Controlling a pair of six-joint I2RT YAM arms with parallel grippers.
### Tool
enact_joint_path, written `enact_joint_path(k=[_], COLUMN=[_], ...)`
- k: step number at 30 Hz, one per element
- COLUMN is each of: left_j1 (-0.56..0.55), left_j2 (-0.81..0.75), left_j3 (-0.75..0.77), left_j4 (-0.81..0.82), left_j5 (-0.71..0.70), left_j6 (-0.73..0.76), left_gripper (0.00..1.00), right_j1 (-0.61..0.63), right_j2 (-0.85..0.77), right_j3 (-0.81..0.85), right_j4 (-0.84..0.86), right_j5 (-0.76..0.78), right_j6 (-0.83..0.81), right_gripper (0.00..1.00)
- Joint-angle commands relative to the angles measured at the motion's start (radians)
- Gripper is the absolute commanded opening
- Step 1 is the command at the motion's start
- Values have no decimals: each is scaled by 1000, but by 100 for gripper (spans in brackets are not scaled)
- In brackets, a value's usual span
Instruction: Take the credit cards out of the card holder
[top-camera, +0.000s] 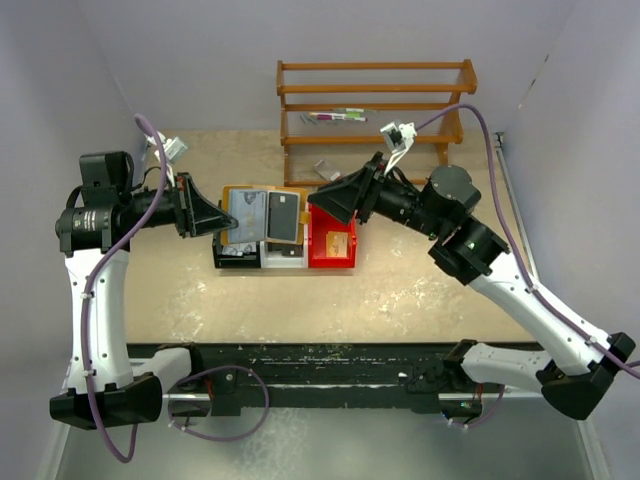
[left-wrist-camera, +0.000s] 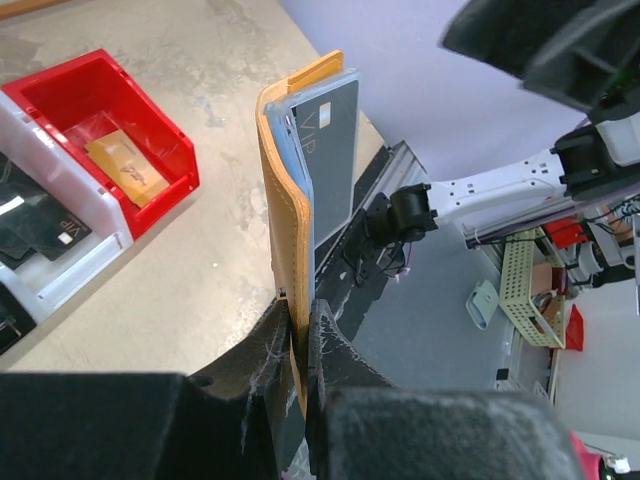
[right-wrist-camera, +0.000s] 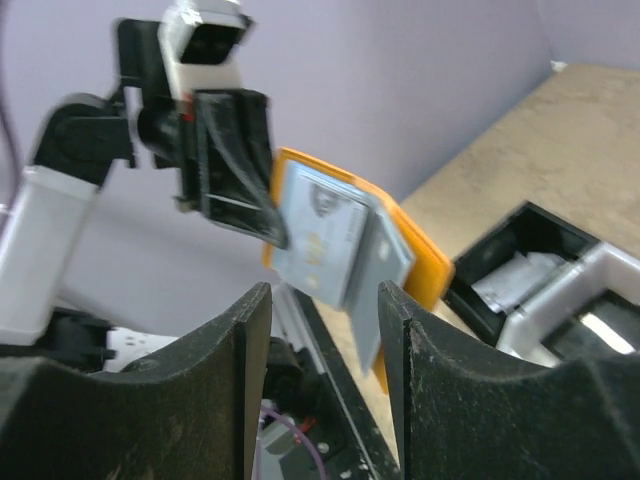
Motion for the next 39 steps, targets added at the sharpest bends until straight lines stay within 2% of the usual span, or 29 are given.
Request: enact_joint_path(k=[1, 6, 14, 18, 24, 30, 39], left_j1=[-2, -2, -2, -2, -2, -2, -3], left_j2=[-5, -8, -1, 1, 3, 0, -3], left_j3=[16, 17, 27, 28, 31, 29, 22], left_j4=[47, 43, 42, 47, 43, 45, 51], left_j5=[-30, -17, 76, 133, 218, 235, 227], left_j6=[-19, -16, -23, -29, -32, -35, -35], left_gripper=[0, 0, 0, 0, 0, 0, 0], right_j1=[-1, 12, 20, 20, 20, 21, 40], right_j2=[47, 130, 234, 261, 291, 313, 349], right_j3=[56, 16, 3, -17, -52, -60, -59], right_j4=[161, 298, 364, 362, 490, 585, 692], right_j5=[-134, -219, -301, -330, -379, -419, -445], right_j6=[94, 187, 215, 220, 293, 349, 416], right_gripper=[49, 48, 47, 46, 46, 45, 34])
